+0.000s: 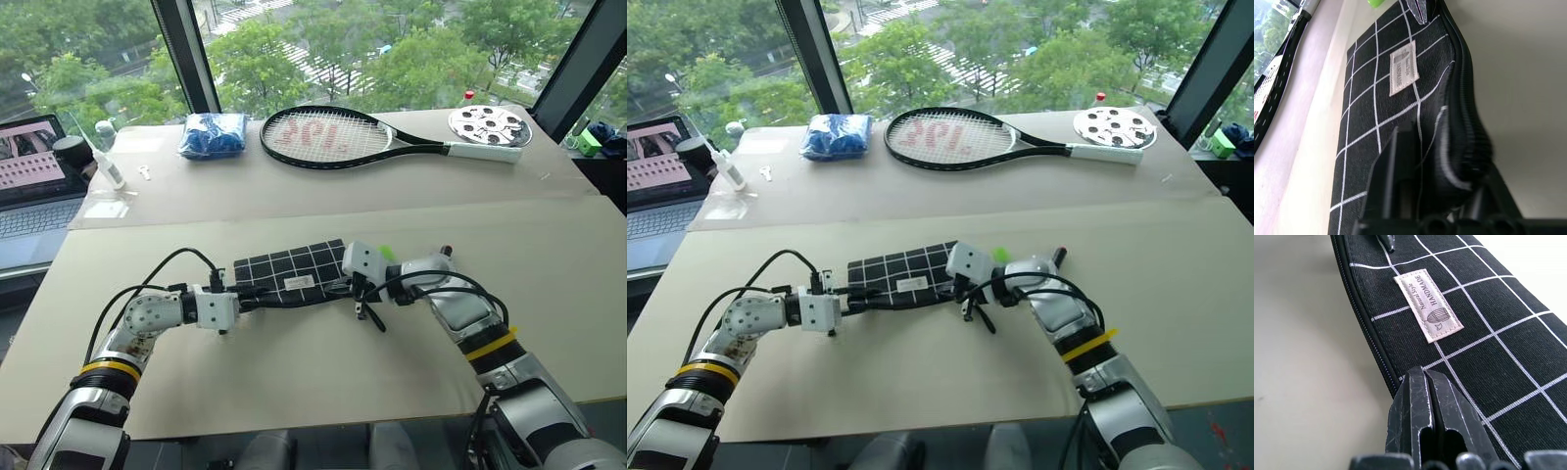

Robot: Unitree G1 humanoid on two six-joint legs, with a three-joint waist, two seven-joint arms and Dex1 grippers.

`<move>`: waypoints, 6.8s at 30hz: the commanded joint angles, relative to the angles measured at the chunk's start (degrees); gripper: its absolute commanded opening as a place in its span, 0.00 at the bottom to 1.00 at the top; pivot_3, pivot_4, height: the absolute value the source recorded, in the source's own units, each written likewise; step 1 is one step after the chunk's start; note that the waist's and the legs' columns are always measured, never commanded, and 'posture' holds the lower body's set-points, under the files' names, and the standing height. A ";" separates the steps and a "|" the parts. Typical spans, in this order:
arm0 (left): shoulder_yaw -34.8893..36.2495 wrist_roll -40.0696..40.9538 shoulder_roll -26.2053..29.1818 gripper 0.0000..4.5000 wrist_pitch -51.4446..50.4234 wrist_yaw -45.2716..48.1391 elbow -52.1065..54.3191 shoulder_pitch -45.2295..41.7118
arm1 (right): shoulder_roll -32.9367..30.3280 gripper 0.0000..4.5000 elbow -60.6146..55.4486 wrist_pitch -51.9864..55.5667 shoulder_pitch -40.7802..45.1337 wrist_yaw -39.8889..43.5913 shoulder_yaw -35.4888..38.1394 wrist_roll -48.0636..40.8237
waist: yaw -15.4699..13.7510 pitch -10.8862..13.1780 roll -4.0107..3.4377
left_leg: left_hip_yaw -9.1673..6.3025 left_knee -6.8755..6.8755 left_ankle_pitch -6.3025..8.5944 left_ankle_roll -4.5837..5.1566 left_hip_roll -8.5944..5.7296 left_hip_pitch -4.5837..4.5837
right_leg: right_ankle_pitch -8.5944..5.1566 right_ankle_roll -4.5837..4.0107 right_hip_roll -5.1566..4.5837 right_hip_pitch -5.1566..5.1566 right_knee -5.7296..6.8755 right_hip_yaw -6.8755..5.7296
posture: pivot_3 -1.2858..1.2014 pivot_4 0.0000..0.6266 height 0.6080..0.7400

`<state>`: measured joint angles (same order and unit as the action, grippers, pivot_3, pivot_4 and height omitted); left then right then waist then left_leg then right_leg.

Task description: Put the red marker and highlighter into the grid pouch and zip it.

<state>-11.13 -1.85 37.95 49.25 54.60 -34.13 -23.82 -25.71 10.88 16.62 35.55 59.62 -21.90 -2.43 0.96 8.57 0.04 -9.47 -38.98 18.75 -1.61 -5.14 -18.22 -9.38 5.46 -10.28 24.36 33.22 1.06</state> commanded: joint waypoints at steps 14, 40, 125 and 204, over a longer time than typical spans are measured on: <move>6.00 10.91 -3.17 0.00 -21.90 -1.92 12.38 9.29 | 2.06 0.71 5.43 11.19 11.45 -8.88 23.76 -15.10 | 0.84 0.00 0.00 | -0.01 0.02 0.01 0.00 0.00 -0.23 | 0.02 -0.02 -0.02 0.42 0.03 0.01 | 0.52 0.24 1.00; 13.81 21.12 -8.54 0.00 -44.48 -7.64 31.09 15.25 | 3.18 0.98 4.87 8.97 7.08 -12.61 16.64 -10.08 | 1.59 0.01 0.01 | 0.16 -0.19 0.00 -0.01 -0.01 -0.99 | 0.21 -0.08 -0.10 1.13 0.02 -0.05 | 0.52 0.24 1.00; 13.55 19.70 -15.82 0.00 -44.48 -7.58 25.47 9.13 | 12.46 0.00 -6.52 13.02 10.69 -3.00 -5.74 -0.49 | 1.70 0.00 0.02 | 0.33 -0.82 0.06 -0.09 -0.02 -1.18 | 0.36 -0.23 -0.15 1.69 0.83 -0.06 | 0.52 0.24 1.00; 12.37 20.63 -12.61 0.00 -48.76 -3.33 32.52 14.26 | -6.67 0.86 -29.61 51.59 -7.17 -38.56 36.73 -16.74 | -0.11 0.01 0.12 | 0.67 -0.91 0.13 0.03 0.00 -1.29 | 0.46 -0.27 -0.16 1.69 0.75 0.01 | 0.52 0.24 1.00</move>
<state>1.13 19.02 25.11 -1.03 50.91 -1.76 -8.87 -31.82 -16.35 68.14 28.02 21.69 13.44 -18.84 0.86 8.57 0.16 -8.80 -39.89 18.88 -1.58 -5.14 -19.52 -8.92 5.19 -10.44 26.06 33.96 1.07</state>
